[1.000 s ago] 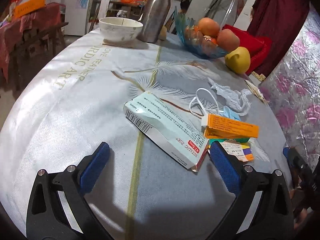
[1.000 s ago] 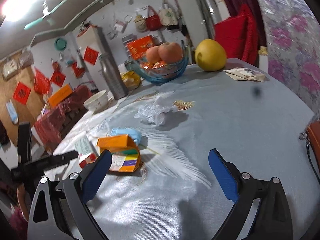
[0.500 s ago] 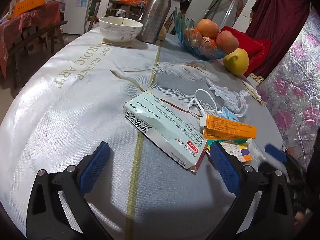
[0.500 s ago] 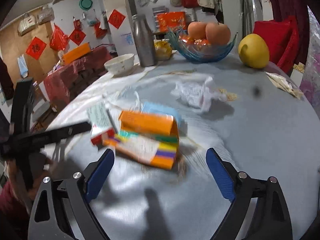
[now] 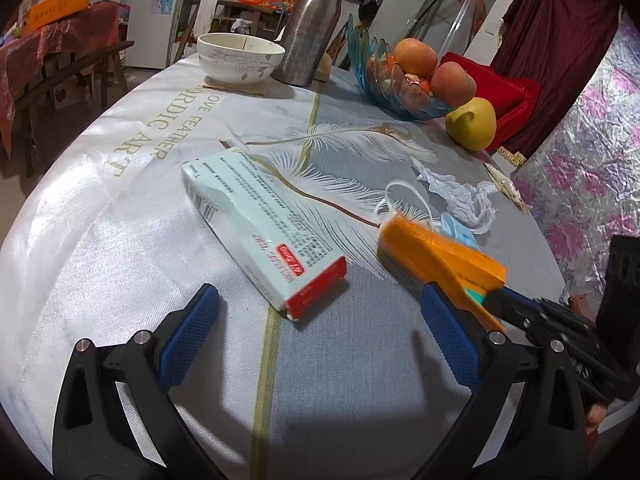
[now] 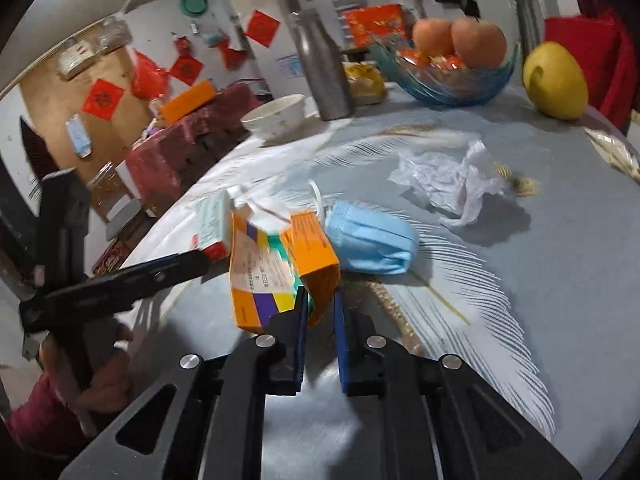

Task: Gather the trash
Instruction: 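Grasp the orange medicine box with the right tool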

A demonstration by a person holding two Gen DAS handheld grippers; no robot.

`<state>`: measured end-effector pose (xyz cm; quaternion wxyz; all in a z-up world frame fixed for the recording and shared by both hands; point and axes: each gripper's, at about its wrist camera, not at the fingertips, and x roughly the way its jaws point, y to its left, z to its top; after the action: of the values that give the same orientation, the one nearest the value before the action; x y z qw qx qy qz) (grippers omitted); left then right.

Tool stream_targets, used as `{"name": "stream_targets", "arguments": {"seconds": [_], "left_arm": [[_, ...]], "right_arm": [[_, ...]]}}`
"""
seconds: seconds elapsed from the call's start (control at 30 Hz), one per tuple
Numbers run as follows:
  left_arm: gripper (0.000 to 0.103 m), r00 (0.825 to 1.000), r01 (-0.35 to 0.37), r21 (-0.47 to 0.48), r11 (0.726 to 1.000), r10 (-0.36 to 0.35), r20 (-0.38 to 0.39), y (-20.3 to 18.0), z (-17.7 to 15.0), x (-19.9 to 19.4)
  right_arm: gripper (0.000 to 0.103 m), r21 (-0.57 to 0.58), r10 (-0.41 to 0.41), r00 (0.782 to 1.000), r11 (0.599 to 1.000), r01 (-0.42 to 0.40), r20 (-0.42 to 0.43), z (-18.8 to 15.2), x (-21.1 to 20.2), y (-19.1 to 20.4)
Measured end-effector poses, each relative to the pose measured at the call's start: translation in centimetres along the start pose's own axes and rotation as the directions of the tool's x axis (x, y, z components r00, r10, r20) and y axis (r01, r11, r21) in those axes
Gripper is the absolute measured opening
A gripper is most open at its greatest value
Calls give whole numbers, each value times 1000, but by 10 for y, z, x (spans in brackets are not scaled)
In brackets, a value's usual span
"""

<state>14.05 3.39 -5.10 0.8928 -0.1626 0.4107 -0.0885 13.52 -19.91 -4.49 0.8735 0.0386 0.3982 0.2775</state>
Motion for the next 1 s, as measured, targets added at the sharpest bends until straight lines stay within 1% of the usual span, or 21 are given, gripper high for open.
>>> {"name": "stream_targets", "arguments": {"seconds": [0.13, 0.23, 0.3, 0.33, 0.37, 0.43, 0.47, 0.53, 0.57, 0.6, 0.63, 0.73, 0.77, 0.83, 0.87, 0.9, 1.0], "left_arm": [[96, 1000, 7, -8, 1000, -7, 4, 1, 1, 0], [96, 1000, -1, -22, 1000, 1, 7, 2, 6, 4], [96, 1000, -8, -23, 1000, 8, 7, 2, 9, 6], [96, 1000, -11, -23, 1000, 11, 6, 2, 10, 7], [96, 1000, -14, -24, 1000, 14, 5, 2, 11, 8], [96, 1000, -5, -42, 999, 5, 4, 4, 13, 9], [96, 1000, -2, -51, 999, 2, 3, 4, 14, 8], [96, 1000, -17, -57, 998, 17, -6, 3, 15, 9], [96, 1000, -27, -57, 998, 26, -11, 2, 15, 10], [96, 999, -47, -54, 997, 46, -22, 0, 17, 12], [93, 998, -58, -52, 997, 56, -29, -1, 19, 14], [90, 996, -85, -32, 996, 83, -42, -7, 24, 22], [87, 995, -95, -17, 995, 94, -33, -9, 25, 24], [70, 990, -139, 27, 990, 139, -2, -11, 24, 27], [63, 994, -108, 23, 994, 108, -3, -9, 24, 26], [56, 998, -62, 13, 998, 63, -7, -7, 24, 25], [51, 999, -40, -10, 999, 40, 11, -1, 22, 19]], "right_arm": [[17, 14, -5, 1000, 1000, 6, -24, 0, 4, -1], [18, 3, -7, 999, 1000, 7, -33, 0, 5, 2], [30, -5, -18, 999, 1000, 17, -36, 0, 6, 5], [44, -3, -41, 999, 999, 41, -32, 1, 8, 5], [48, -4, -62, 998, 998, 62, -28, 4, 9, 5], [49, -7, -85, 996, 996, 85, -31, 8, 15, 8], [49, -15, -92, 995, 996, 91, -40, 9, 18, 10], [48, -54, -94, 993, 994, 90, -66, 8, 23, 17], [33, -57, -87, 994, 995, 83, -64, 7, 23, 18], [20, -49, -68, 996, 997, 65, -57, 7, 21, 17], [16, -38, -48, 997, 998, 46, -56, 6, 20, 15], [16, -8, -46, 999, 999, 46, -15, 6, 11, 10], [17, 2, -42, 999, 999, 42, -9, 6, 10, 8], [17, 8, -38, 999, 999, 38, -17, 6, 11, 8], [17, 5, -40, 999, 999, 40, -18, 6, 11, 9], [17, 1, -42, 999, 999, 42, -17, 6, 11, 10], [17, 10, -46, 999, 999, 47, -23, 5, 12, 8]]}}
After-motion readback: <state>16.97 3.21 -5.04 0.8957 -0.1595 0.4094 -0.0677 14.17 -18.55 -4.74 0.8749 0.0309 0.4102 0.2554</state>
